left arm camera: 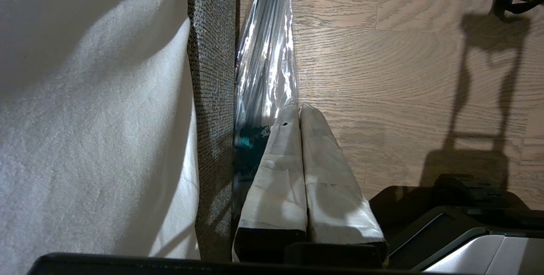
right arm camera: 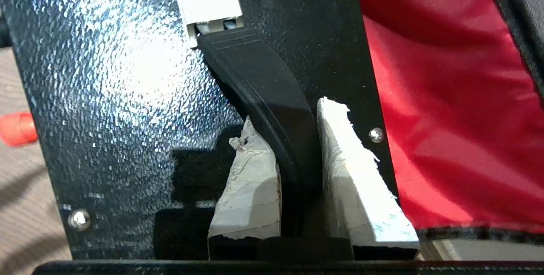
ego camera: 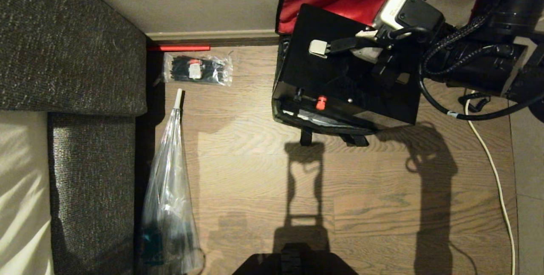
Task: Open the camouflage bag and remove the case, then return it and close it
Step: Place the black box back
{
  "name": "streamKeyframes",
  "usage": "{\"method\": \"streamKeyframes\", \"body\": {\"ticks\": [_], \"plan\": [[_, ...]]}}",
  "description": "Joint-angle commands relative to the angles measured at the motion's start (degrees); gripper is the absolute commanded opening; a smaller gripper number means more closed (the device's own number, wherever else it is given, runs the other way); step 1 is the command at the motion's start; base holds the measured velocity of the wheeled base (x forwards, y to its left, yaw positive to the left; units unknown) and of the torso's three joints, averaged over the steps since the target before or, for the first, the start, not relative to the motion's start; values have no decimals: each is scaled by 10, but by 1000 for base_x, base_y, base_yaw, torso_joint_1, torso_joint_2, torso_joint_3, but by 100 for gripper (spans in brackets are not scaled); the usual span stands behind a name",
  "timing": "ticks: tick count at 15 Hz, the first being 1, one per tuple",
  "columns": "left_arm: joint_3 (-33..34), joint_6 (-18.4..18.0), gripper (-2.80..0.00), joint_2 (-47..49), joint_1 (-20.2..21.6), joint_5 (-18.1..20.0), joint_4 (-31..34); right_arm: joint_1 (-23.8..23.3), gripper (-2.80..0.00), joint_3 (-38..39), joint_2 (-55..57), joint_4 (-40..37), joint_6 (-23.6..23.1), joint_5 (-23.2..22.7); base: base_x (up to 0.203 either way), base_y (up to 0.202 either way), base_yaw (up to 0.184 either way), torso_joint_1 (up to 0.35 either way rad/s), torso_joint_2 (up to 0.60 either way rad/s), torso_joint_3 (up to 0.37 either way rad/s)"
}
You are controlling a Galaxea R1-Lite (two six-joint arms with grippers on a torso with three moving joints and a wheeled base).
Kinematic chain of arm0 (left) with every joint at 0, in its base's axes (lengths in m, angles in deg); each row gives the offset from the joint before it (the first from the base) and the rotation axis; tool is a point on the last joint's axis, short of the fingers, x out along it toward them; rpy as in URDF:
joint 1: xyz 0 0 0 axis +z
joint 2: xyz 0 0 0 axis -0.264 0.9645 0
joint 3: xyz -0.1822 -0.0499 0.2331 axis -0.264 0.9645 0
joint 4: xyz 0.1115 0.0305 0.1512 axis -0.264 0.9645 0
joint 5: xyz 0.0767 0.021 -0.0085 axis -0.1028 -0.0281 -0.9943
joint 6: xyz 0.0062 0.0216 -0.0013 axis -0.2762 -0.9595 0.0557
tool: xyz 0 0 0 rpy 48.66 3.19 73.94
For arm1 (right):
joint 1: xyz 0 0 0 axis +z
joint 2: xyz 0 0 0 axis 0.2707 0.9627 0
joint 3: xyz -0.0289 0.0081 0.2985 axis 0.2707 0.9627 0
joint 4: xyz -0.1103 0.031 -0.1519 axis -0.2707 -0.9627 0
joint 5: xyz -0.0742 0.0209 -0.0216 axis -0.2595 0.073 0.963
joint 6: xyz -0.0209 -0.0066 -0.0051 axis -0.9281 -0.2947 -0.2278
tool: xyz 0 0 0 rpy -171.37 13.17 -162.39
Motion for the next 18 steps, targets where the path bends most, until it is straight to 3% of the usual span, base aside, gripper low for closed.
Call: {"method": "streamKeyframes", "body": {"ticks": [1, 6, 18], "plan": [[0, 0, -280, -1, 0, 0, 0, 0, -280, 12, -9, 0, -4, -2, 0, 0, 0, 0, 0, 0], [0, 0, -280, 0, 0, 0, 0, -9, -280, 14, -10, -22, -7, -48, 0, 0, 0, 0, 0, 0], [0, 0, -280, 0, 0, 0, 0, -46, -280, 21, -5, -26, -7, -76, 0, 0, 0, 0, 0, 0]]}}
